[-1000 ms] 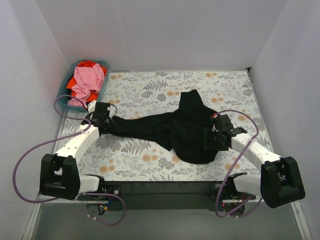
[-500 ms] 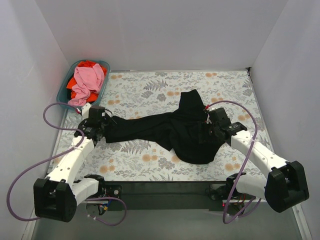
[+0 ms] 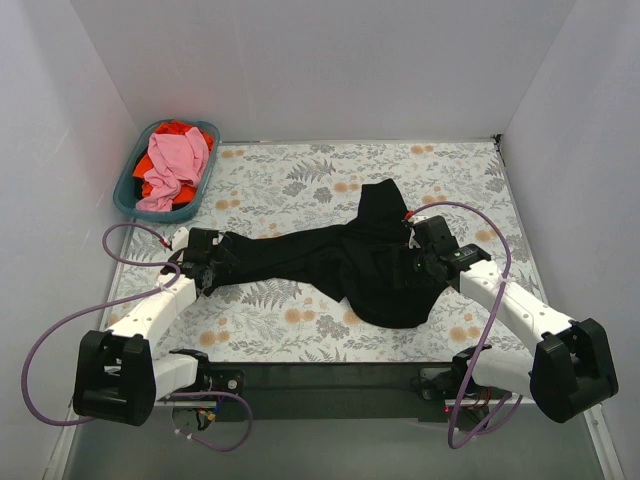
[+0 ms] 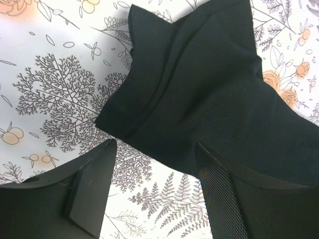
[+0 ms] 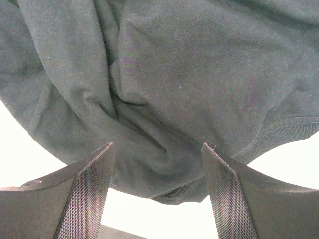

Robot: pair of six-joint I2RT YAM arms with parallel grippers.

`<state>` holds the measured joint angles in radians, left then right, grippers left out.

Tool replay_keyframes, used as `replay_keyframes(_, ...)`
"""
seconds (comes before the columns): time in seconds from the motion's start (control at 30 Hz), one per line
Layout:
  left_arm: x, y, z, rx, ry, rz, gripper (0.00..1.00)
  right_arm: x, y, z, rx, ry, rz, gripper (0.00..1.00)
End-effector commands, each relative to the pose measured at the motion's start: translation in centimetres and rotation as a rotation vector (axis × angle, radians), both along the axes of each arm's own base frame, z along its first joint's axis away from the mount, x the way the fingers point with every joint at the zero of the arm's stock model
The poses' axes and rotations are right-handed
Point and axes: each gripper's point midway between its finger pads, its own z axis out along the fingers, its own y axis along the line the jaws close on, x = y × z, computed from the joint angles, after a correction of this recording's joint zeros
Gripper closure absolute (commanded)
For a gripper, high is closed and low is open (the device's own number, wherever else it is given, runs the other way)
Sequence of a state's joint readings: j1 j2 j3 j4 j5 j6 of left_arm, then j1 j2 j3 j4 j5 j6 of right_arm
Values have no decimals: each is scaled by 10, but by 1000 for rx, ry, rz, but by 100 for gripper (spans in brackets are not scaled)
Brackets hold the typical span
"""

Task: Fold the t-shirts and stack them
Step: Flatten the tshirt out

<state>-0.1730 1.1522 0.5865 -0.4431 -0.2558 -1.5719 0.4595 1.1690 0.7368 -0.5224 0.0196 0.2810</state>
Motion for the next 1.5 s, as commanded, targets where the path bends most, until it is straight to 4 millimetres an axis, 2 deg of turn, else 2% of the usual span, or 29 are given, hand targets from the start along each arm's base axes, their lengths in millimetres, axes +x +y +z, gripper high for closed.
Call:
replay_keyframes(0.0, 10, -4, 0, -34, -43, 20, 37, 2, 4, 4, 18, -34, 26, 23)
replay_keyframes(0.1, 13, -6, -1, -46, -45, 28, 37, 0, 3, 2, 13, -30, 28, 23)
replay_keyframes(0.27, 19, -6, 11, -62, -103, 41, 43, -3, 1, 0, 12, -32, 25, 23)
replay_keyframes(0.5, 23, -4, 30, -67, -175, 55, 55, -2, 0, 2, 11, -40, 22, 23)
replay_keyframes(0.57, 23, -4, 29, -68, -173, 54, 58, -2, 1, 2, 12, -40, 21, 23)
replay_keyframes(0.73, 23, -4, 23, -63, -152, 53, 75, 0, 1, 0, 13, -39, 20, 23)
replay_keyframes(0.77, 24, -4, 24, -59, -155, 53, 83, 1, 1, 0, 11, -42, 18, 23)
replay_keyframes(0.83, 26, -2, 28, -43, -166, 46, 92, 5, 2, 1, 6, -46, 12, 23)
replay_keyframes(0.87, 26, -1, 31, -37, -170, 44, 100, 11, 1, 4, -5, -60, 2, 23)
replay_keyframes(0.93, 26, 2, 38, -19, -175, 46, 100, 21, 0, 7, -25, -80, -16, 23)
replay_keyframes(1.03, 26, 11, 50, 34, -187, 50, 100, 48, -4, 22, -61, -138, -74, 24)
replay_keyframes(1.07, 26, 13, 56, 48, -199, 46, 100, 57, -7, 20, -76, -134, -97, 24)
replay_keyframes(1.1, 26, 16, 60, 72, -205, 43, 100, 75, -6, 35, -64, -180, -122, 24)
replay_keyframes(1.17, 26, 19, 66, 93, -219, 39, 100, 95, -11, 36, -60, -175, -161, 25)
replay_keyframes(1.23, 28, 22, 72, 115, -239, 30, 100, 123, -10, 54, -26, -228, -186, 26)
replay_keyframes(1.27, 29, 22, 75, 119, -246, 26, 100, 135, -15, 47, -26, -214, -203, 26)
replay_keyframes(1.3, 29, 22, 75, 128, -246, 15, 100, 145, -17, 49, -22, -226, -208, 27)
replay_keyframes(1.33, 31, 21, 74, 127, -250, 11, 100, 165, -15, 63, -5, -277, -210, 27)
replay_keyframes(1.37, 32, 21, 75, 127, -253, 6, 100, 176, -20, 52, -8, -255, -217, 28)
replay_keyframes(1.4, 32, 21, 74, 128, -251, 3, 100, 187, -21, 55, 1, -266, -219, 30)
replay_keyframes(1.43, 33, 19, 73, 127, -251, -5, 100, 205, -20, 68, 22, -308, -224, 31)
replay_keyframes(1.47, 32, 19, 72, 127, -252, -9, 100, 216, -23, 59, 28, -295, -223, 32)
